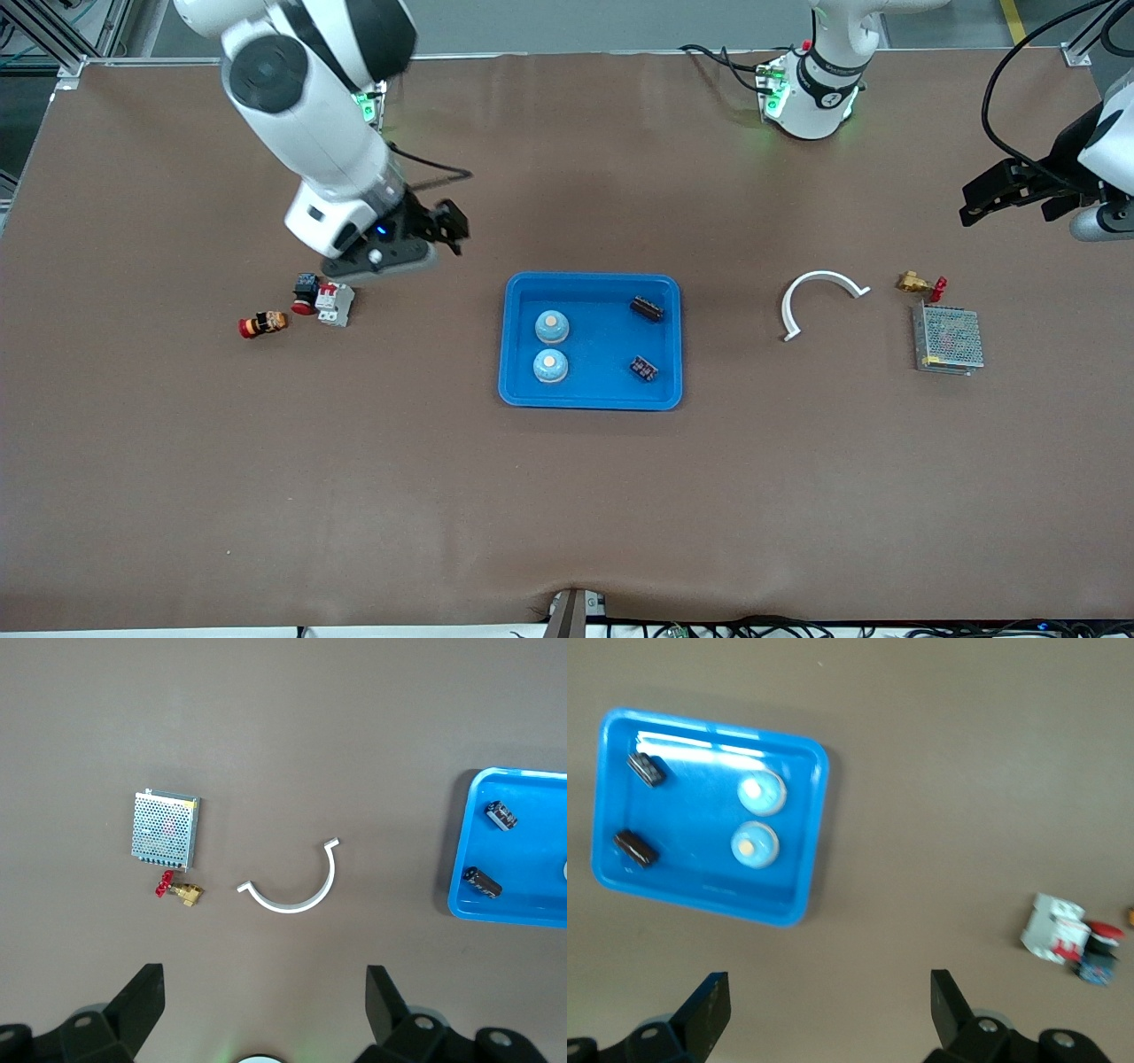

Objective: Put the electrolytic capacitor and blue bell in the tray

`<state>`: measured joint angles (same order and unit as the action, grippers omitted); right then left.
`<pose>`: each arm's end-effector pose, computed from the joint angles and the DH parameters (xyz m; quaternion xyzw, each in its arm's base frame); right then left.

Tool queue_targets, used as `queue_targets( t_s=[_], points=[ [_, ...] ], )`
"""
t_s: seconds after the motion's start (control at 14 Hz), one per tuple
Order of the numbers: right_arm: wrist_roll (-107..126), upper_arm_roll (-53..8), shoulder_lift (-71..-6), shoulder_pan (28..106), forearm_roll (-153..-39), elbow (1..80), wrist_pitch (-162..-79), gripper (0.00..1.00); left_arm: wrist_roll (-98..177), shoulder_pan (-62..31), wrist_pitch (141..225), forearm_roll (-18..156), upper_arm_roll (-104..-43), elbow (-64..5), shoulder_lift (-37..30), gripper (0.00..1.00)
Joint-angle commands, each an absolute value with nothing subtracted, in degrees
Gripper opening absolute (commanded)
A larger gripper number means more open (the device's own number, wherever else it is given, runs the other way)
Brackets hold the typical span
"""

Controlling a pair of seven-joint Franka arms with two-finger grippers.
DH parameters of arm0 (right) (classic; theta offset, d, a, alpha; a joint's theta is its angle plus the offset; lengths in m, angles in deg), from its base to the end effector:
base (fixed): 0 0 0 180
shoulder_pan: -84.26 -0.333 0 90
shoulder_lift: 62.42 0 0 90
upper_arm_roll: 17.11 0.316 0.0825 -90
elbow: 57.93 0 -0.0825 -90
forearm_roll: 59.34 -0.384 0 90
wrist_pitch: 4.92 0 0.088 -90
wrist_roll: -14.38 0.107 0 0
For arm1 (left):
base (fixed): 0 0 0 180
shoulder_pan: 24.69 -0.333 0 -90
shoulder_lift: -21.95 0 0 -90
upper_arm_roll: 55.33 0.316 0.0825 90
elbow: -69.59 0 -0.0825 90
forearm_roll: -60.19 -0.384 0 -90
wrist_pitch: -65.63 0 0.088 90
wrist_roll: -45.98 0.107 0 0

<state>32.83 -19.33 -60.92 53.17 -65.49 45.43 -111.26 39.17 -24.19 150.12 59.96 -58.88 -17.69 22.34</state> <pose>0.4985 0.2846 0.5237 -0.9957 -0.0763 0.0087 0.0520 0.5414 -0.0380 0.6422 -0.9995 -0.0242 0.0206 0.0042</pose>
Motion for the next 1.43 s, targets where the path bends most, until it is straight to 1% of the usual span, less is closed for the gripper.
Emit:
queue_targets(
  t_s=[0.0, 0.07, 0.29, 0.43, 0.57, 0.93, 1.14, 1.28, 1.35],
  points=[
    [29.1, -18.7, -68.5, 57.2, -63.6, 50.7, -106.6, 1.00, 40.2, -24.3, 150.4, 60.9, -58.8, -17.4, 22.4, 1.00],
    [27.0, -18.7, -70.0, 59.3, -63.1, 50.7, -104.4, 1.00, 40.2, -24.3, 150.4, 60.9, -58.8, -17.4, 22.4, 1.00],
    [15.6, -18.7, -73.1, 68.9, -63.0, 50.8, -99.9, 1.00, 40.2, -24.3, 150.4, 60.7, -58.8, -17.4, 22.4, 1.00],
    [9.3, -18.7, -73.9, 75.1, -63.0, 50.7, -98.9, 1.00, 40.2, -24.3, 150.4, 60.7, -58.8, -17.4, 22.4, 1.00],
    [7.3, -18.7, -74.2, 79.1, -62.2, 50.6, -98.4, 1.00, 40.2, -24.3, 150.4, 60.6, -58.8, -17.4, 22.4, 1.00],
    [7.8, -18.6, -74.5, 81.7, -59.9, 49.7, -98.5, 1.00, 40.1, -24.3, 150.4, 60.5, -58.8, -17.4, 22.4, 1.00],
    [8.1, -18.8, -73.8, 82.6, -59.8, 45.6, -97.2, 1.00, 40.1, -24.2, 150.4, 60.5, -58.8, -17.4, 22.4, 1.00],
    [7.8, -18.6, -73.5, 85.7, -59.8, 43.6, -95.5, 1.00, 40.1, -24.2, 150.4, 60.5, -58.8, -17.4, 22.4, 1.00],
    [7.7, -18.6, -73.5, 86.0, -59.8, 43.1, -95.4, 1.00, 40.0, -24.2, 150.4, 60.5, -58.8, -17.3, 22.4, 1.00]
  ],
)
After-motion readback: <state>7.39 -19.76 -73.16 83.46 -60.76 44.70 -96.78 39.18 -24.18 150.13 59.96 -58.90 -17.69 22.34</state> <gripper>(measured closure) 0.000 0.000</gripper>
